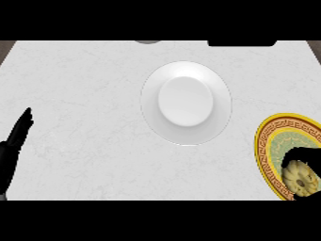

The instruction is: Pick the squash from the plate and place it in the plate

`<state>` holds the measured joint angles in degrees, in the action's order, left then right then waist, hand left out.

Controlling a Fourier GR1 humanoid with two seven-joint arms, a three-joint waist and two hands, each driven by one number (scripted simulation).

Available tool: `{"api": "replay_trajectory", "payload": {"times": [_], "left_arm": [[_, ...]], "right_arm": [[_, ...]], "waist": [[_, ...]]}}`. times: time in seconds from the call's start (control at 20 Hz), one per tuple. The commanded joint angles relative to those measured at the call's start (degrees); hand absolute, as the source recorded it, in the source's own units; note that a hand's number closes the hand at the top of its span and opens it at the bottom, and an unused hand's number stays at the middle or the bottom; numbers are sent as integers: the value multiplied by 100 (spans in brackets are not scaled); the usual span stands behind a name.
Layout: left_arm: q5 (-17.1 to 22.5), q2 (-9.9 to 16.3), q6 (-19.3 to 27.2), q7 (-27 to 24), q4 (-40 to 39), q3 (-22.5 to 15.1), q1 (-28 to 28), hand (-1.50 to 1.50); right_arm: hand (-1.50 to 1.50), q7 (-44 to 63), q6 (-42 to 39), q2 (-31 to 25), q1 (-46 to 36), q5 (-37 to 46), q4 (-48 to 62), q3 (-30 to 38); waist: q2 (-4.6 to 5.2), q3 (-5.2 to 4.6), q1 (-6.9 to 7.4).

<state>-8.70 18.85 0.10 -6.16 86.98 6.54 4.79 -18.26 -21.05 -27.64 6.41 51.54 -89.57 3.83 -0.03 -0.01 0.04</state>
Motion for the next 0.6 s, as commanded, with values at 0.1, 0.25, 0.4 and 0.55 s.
{"api": "replay_trajectory", "payload": {"times": [0.1, 0.25, 0.4, 0.55], "left_arm": [[-156, -238, -97, 23, 276, 77, 290, 0], [-199, -154, -3, -299, -281, 36, -106, 0], [-261, -173, -50, -105, -198, -109, -314, 0], [-204, -214, -118, -292, -250, -102, -155, 0]], "right_arm": [[150, -51, 23, 184, -182, 289, 26, 36], [150, 248, -75, -207, -1548, -28, 1784, 869], [150, 1186, 68, -23, -2370, 150, 2742, 1159], [150, 911, 967, -253, -2899, 431, 3731, 1326]], "waist": [[-1, 1, 5], [51, 6, 143], [105, 16, 304], [85, 18, 268]]}}
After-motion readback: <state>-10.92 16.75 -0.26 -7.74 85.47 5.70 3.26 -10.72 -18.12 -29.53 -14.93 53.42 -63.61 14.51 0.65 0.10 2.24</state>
